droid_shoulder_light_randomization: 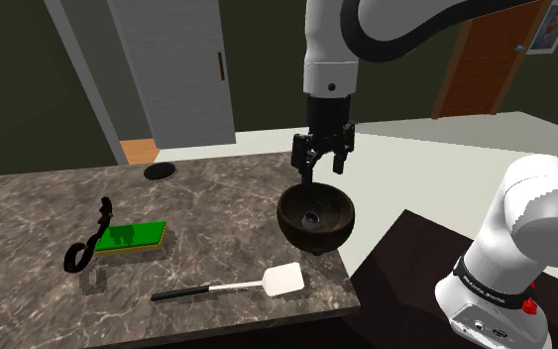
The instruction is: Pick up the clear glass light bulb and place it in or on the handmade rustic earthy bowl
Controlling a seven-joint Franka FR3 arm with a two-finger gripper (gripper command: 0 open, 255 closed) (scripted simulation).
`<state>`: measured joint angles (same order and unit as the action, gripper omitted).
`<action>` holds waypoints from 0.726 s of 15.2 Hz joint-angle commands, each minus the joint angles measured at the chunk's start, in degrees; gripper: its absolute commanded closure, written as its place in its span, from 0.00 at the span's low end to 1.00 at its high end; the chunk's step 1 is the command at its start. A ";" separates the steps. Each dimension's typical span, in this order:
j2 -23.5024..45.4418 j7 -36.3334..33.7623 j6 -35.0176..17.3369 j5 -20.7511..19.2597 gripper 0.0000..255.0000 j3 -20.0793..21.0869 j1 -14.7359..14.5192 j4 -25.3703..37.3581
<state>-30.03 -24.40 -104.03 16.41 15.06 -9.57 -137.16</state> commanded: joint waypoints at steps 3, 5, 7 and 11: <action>0.14 -0.26 6.28 -1.11 0.00 -1.27 0.60 6.30; 0.13 -0.26 6.28 -1.12 0.00 -1.28 0.60 6.29; 0.14 -0.26 6.28 -1.12 0.00 -1.28 0.60 6.30; 0.14 -0.26 6.28 -1.12 0.00 -1.28 0.60 6.30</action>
